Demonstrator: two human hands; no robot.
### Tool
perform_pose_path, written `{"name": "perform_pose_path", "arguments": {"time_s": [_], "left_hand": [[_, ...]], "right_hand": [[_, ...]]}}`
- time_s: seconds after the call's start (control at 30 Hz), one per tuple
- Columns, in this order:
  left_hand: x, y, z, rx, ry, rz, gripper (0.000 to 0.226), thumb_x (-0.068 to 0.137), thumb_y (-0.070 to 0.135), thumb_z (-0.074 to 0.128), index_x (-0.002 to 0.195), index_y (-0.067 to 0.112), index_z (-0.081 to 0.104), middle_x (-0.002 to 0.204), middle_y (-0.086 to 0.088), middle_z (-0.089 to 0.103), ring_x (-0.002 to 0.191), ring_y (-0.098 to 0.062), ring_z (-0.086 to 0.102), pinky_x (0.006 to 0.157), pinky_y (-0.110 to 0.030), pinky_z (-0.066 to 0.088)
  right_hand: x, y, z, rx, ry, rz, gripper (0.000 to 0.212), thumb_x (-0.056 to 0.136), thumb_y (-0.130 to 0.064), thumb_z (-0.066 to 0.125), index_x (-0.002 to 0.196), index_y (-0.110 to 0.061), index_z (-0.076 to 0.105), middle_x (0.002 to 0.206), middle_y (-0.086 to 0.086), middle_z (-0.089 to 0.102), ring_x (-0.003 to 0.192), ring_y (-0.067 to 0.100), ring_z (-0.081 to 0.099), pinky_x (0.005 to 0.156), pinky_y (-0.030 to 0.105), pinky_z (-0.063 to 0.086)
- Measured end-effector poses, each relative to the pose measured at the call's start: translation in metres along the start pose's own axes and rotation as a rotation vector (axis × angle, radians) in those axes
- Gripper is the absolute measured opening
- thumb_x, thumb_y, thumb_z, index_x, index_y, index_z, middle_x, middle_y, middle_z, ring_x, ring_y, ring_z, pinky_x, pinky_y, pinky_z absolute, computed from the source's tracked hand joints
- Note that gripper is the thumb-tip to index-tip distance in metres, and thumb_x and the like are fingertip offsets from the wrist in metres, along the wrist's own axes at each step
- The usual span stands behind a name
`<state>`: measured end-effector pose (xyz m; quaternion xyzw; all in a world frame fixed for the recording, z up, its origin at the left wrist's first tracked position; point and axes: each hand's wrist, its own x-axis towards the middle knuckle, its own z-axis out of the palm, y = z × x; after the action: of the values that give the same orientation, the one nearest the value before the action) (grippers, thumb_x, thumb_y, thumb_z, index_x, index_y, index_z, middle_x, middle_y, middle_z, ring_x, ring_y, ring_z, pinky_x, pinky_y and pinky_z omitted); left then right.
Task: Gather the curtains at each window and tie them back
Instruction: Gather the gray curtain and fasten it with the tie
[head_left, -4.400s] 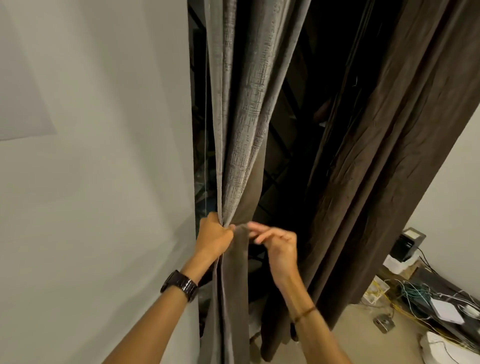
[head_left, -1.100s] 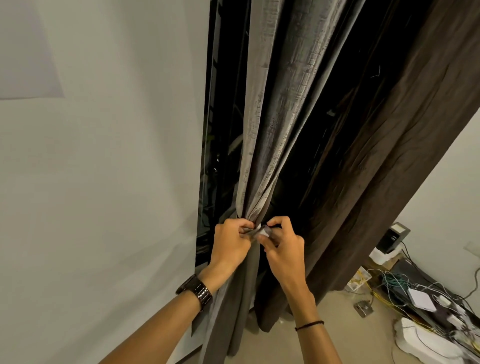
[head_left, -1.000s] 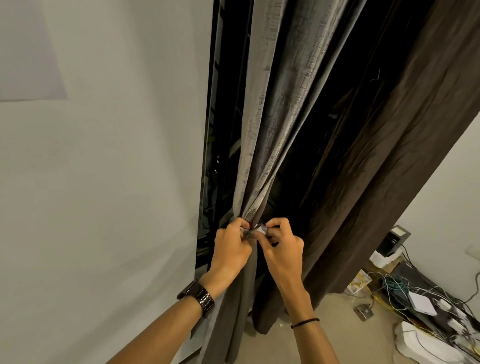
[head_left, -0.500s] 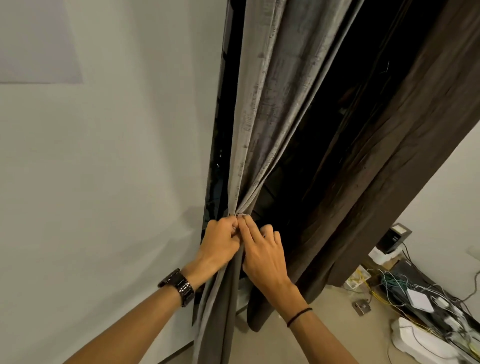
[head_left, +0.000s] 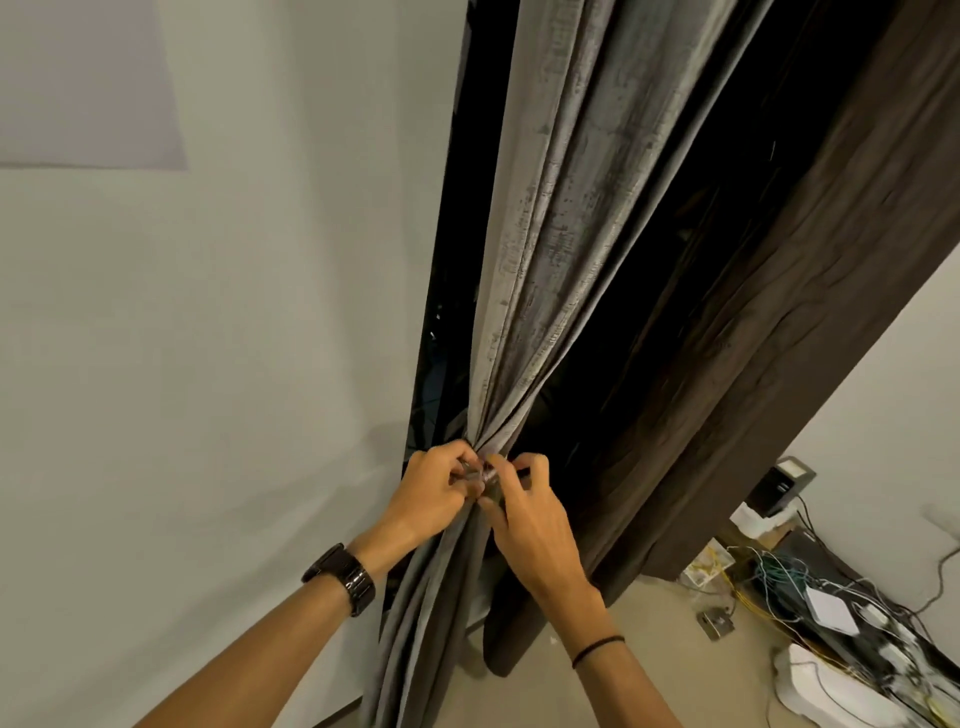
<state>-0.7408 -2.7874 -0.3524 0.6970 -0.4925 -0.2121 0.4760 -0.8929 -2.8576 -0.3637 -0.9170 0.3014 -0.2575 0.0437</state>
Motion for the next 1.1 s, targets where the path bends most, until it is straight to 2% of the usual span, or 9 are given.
{"name": "perform_pose_path", "arguments": {"time_s": [0.1,0.23,0.37,0.47,0.6,0.67,0.77,0.87,1.1], "left_hand": [[0.002,-0.001,-0.009,-0.008,0.008,-0.03,0.02,0.093,0.005,0.071,0.09,0.024,0.067,0.077,0.005,0.074,0.07,-0.001,0.071,0.072,-0.021,0.057],[0.007,0.006,-0.013,0.029,-0.073,-0.042,0.017,0.095,0.005,0.068,0.093,0.022,0.07,0.078,0.002,0.075,0.068,0.0,0.071,0.067,-0.016,0.054],[0.01,0.012,-0.01,0.109,-0.173,-0.048,0.012,0.098,0.008,0.064,0.1,0.017,0.073,0.079,0.001,0.075,0.069,-0.001,0.071,0.069,-0.015,0.055],[0.011,0.017,-0.011,0.174,-0.203,-0.036,0.014,0.102,0.01,0.059,0.106,0.014,0.072,0.081,0.005,0.071,0.071,0.0,0.068,0.069,-0.012,0.051],[0.008,0.019,-0.007,0.293,-0.213,0.007,0.022,0.104,0.014,0.052,0.103,0.021,0.073,0.086,0.0,0.068,0.082,-0.016,0.065,0.07,-0.029,0.051],[0.007,0.019,-0.007,0.328,-0.234,0.008,0.027,0.104,0.013,0.049,0.103,0.022,0.075,0.087,-0.003,0.069,0.084,-0.02,0.063,0.069,-0.031,0.048],[0.011,0.027,-0.014,0.317,-0.32,-0.04,0.029,0.104,0.009,0.049,0.107,0.016,0.076,0.092,-0.01,0.073,0.089,-0.026,0.069,0.08,-0.041,0.056],[0.017,0.035,-0.018,0.332,-0.368,-0.052,0.028,0.104,0.007,0.046,0.107,0.01,0.074,0.094,-0.013,0.073,0.095,-0.031,0.07,0.086,-0.045,0.056],[0.013,0.035,-0.015,0.288,-0.292,-0.02,0.021,0.103,0.009,0.051,0.112,0.017,0.069,0.088,0.0,0.069,0.086,-0.018,0.069,0.079,-0.035,0.057]], "right_hand": [[-0.019,0.0,0.007,0.228,0.229,0.187,0.046,0.087,-0.023,0.08,0.125,-0.017,0.054,0.118,-0.001,0.047,0.076,0.008,0.06,0.065,0.023,0.059],[-0.013,0.0,0.014,0.286,0.081,0.404,0.044,0.084,-0.049,0.079,0.112,-0.018,0.068,0.097,-0.006,0.062,0.072,0.005,0.059,0.066,0.027,0.057],[-0.004,-0.007,0.016,0.335,0.168,0.345,0.019,0.086,-0.035,0.079,0.09,-0.022,0.067,0.074,-0.011,0.06,0.062,0.005,0.057,0.056,0.024,0.051],[-0.001,-0.005,0.019,0.313,0.207,0.38,0.024,0.084,-0.033,0.078,0.081,-0.021,0.057,0.068,-0.009,0.058,0.059,0.007,0.056,0.053,0.036,0.052],[-0.007,-0.01,0.025,0.31,0.274,0.396,0.025,0.085,-0.036,0.081,0.08,-0.022,0.06,0.067,-0.015,0.058,0.056,0.003,0.055,0.052,0.028,0.053],[-0.01,-0.013,0.028,0.341,0.304,0.382,0.018,0.086,-0.034,0.082,0.09,-0.021,0.069,0.074,-0.019,0.061,0.061,-0.002,0.058,0.056,0.016,0.051],[-0.01,-0.019,0.027,0.462,0.326,0.405,0.048,0.088,-0.029,0.079,0.132,-0.024,0.061,0.078,-0.014,0.064,0.063,0.004,0.062,0.058,0.02,0.053],[-0.007,-0.023,0.025,0.469,0.288,0.334,0.011,0.091,-0.018,0.073,0.1,-0.026,0.073,0.07,-0.012,0.063,0.06,0.009,0.062,0.056,0.034,0.056],[-0.005,-0.012,0.025,0.321,0.274,0.254,0.016,0.091,-0.002,0.066,0.083,-0.016,0.069,0.066,-0.01,0.062,0.056,0.012,0.06,0.051,0.018,0.048]]}}
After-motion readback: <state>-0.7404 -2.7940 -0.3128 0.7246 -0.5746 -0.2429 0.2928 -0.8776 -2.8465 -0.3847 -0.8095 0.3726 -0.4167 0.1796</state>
